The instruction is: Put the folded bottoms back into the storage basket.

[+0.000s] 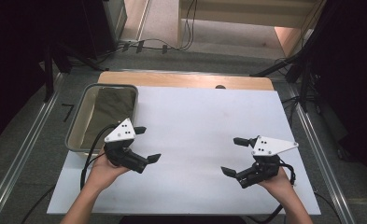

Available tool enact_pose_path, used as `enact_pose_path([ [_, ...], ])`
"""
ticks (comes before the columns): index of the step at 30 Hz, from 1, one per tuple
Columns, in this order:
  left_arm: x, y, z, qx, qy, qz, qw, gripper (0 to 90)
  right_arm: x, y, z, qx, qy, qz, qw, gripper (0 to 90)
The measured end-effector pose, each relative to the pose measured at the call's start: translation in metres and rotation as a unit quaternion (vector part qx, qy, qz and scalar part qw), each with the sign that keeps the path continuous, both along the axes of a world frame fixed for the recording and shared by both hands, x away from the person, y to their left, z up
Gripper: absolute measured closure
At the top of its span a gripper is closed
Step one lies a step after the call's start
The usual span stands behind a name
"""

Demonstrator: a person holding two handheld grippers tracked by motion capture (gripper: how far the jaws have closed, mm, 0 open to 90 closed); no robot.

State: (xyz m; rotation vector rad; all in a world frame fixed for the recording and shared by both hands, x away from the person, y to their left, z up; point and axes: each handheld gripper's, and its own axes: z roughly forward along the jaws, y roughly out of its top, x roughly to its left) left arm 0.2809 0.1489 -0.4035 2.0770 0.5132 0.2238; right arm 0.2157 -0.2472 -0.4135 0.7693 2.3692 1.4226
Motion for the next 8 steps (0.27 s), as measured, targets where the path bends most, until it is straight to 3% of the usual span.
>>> enact_pose_path([
  [8, 0.0010, 0.0002, -0.0019, -0.002, 0.001, 0.003, 1.0000, 0.0, -0.0026, -0.0051, -0.0037, 0.005, 0.001, -0.006, 1.0000, 0.0],
])
